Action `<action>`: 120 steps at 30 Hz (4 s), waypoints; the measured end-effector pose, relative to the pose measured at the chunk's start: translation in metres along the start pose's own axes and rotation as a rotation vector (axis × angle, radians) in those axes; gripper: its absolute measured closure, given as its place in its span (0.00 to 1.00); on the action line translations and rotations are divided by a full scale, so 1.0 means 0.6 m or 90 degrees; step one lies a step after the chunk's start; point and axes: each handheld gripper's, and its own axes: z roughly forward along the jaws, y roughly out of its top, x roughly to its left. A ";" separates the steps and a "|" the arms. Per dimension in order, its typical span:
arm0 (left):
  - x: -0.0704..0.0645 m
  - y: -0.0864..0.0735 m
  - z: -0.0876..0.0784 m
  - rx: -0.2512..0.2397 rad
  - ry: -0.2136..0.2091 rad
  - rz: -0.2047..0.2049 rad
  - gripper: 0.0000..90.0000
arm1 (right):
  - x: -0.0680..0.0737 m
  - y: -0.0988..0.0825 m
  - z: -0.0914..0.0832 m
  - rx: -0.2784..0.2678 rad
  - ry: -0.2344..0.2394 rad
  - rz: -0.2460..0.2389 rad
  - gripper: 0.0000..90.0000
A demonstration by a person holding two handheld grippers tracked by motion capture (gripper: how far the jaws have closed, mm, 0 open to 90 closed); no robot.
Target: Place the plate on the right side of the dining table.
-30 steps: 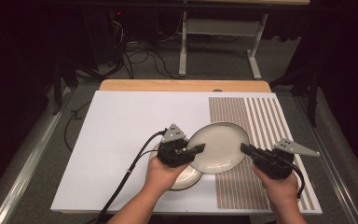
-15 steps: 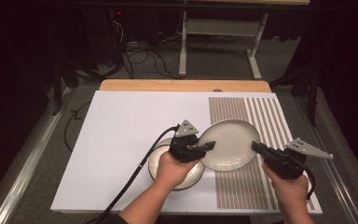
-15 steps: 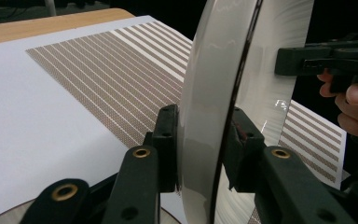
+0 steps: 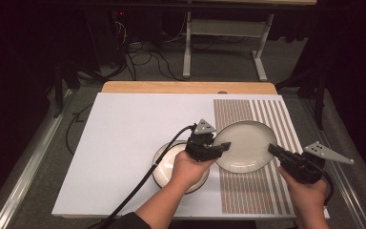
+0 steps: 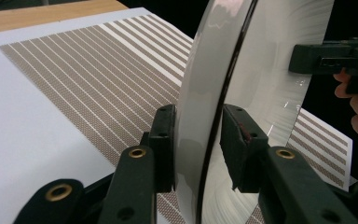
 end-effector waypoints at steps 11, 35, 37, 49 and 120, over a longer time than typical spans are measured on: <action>-0.004 0.001 0.042 0.021 -0.001 -0.019 0.73 | -0.026 -0.011 -0.011 0.009 -0.028 0.013 0.98; -0.008 0.007 0.116 0.046 0.009 -0.010 0.71 | -0.076 -0.035 -0.015 0.029 -0.072 0.048 0.98; -0.009 0.007 0.120 0.049 0.010 -0.011 0.71 | -0.079 -0.037 -0.016 0.030 -0.073 0.052 0.98; -0.009 0.002 0.130 0.063 0.024 -0.013 0.70 | -0.085 -0.046 -0.012 0.043 -0.077 0.059 0.98; 0.101 -0.095 -0.154 -0.040 0.144 0.035 0.18 | -0.066 -0.048 0.007 0.076 -0.145 0.044 0.96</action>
